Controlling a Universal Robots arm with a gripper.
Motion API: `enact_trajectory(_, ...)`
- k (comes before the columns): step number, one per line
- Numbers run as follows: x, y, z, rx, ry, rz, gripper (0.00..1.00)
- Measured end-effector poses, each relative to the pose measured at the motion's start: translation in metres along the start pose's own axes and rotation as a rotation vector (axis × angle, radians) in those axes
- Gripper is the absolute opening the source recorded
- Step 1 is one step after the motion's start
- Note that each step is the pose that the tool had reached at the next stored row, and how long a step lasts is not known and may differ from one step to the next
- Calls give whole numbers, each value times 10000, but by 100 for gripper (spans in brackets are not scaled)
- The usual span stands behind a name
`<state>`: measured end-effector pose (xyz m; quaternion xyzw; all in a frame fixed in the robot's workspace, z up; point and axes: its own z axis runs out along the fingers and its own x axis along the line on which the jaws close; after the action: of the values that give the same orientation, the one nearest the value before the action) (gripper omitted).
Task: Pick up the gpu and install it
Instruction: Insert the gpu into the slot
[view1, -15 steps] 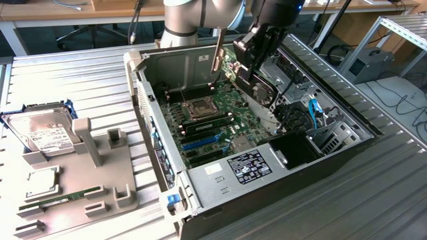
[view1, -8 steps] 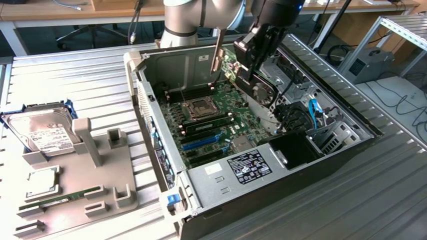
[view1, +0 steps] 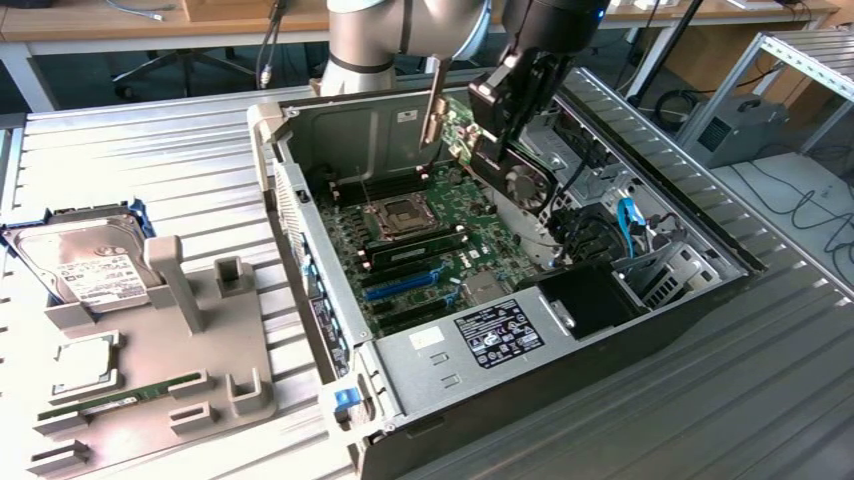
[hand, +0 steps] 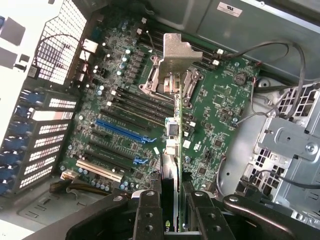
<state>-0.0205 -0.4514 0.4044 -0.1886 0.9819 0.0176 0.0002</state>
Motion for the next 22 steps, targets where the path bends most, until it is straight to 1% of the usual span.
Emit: enact_trajectory(22, 0, 0, 1, -2, 14, -384, 26)
